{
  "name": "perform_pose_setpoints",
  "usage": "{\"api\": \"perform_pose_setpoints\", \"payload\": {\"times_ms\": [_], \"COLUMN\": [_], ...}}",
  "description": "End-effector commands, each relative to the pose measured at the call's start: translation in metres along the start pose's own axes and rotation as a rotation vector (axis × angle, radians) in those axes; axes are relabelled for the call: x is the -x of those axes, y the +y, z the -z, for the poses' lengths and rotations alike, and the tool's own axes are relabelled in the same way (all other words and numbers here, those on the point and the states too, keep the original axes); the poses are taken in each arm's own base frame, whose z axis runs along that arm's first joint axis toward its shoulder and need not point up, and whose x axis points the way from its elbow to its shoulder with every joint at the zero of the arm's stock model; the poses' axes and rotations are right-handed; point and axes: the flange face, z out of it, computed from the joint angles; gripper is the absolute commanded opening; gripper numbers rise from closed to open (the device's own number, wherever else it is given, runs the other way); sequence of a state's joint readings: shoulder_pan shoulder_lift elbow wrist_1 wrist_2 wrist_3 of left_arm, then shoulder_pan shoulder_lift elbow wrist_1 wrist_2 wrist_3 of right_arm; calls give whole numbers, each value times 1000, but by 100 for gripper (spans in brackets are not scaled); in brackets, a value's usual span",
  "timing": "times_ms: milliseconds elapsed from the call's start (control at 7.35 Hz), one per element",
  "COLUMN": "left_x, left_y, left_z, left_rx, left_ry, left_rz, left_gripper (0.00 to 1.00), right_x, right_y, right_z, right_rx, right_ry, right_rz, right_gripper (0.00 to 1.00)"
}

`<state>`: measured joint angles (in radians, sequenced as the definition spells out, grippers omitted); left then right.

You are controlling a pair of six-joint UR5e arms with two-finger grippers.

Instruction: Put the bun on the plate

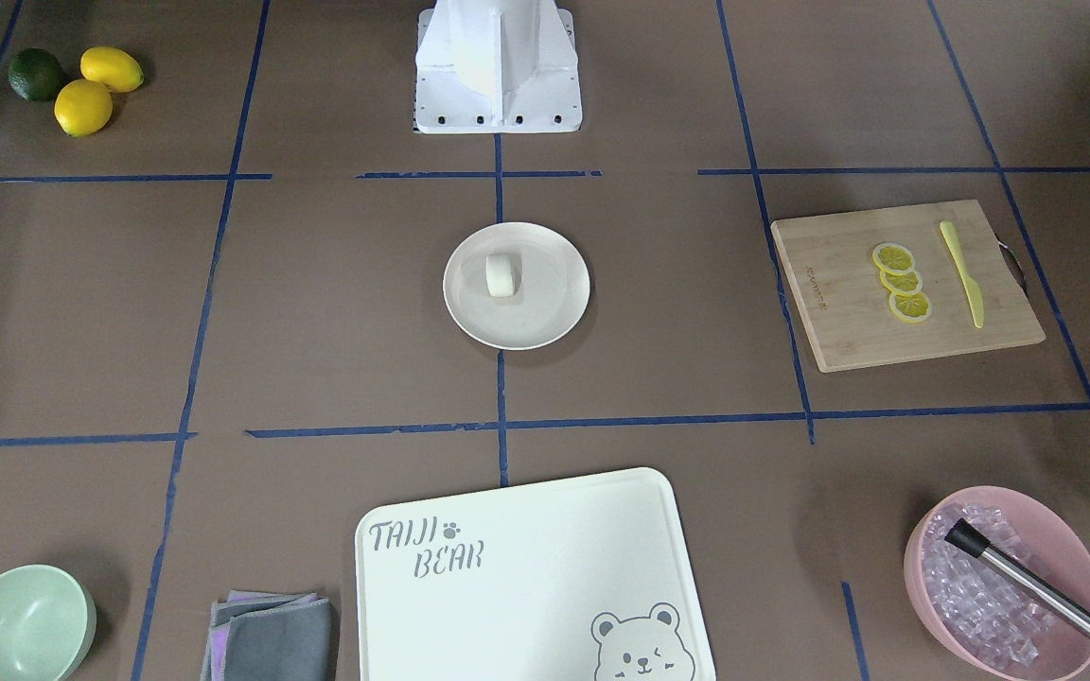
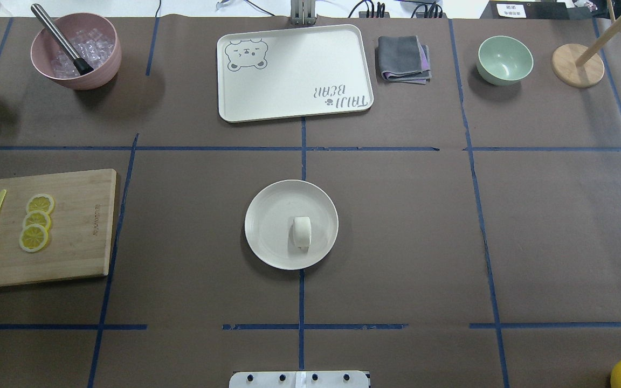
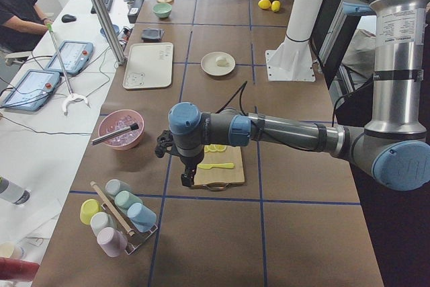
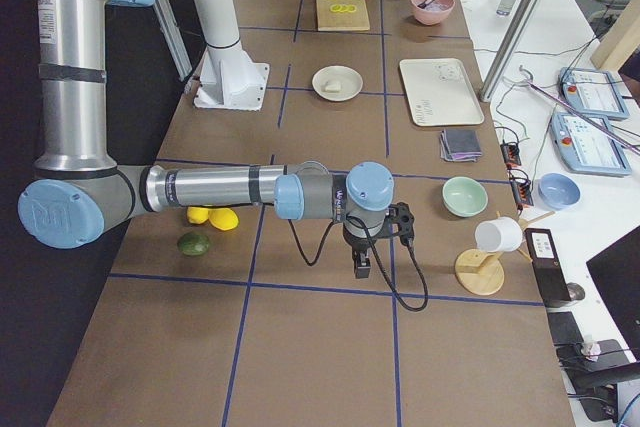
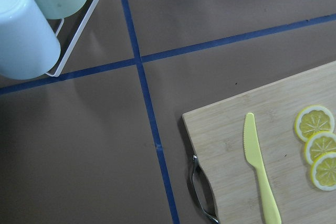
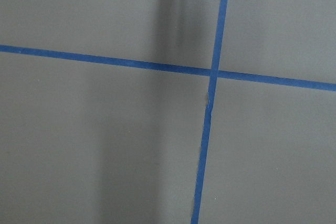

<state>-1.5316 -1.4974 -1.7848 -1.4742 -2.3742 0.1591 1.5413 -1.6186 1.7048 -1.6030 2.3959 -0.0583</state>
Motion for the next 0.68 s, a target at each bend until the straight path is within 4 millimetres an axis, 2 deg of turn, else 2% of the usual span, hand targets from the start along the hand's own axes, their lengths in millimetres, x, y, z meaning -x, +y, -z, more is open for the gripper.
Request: {"api": "perform_pose_setpoints", "payload": {"times_ms": [0,136,408,544], "left_x": [2,0,6,6], "left_y": [1,1,25,25], "left_z": [-4,-3,-13,-14], "left_rx": [10,4,25,25], "left_ry": [1,7,11,11], "left_rz": [6,2,14,15], "left_gripper": [99,100,100,100], "right_x": [2,2,1,0], "right_y": [-1,-1,-1,-1], "right_z": [0,-1,-1,-2], "right_rx": [-1,2,1,4], "right_ry": [3,6,18,19], "right_rz": [5,2,1,0], "right_gripper": [100,100,100,100]}}
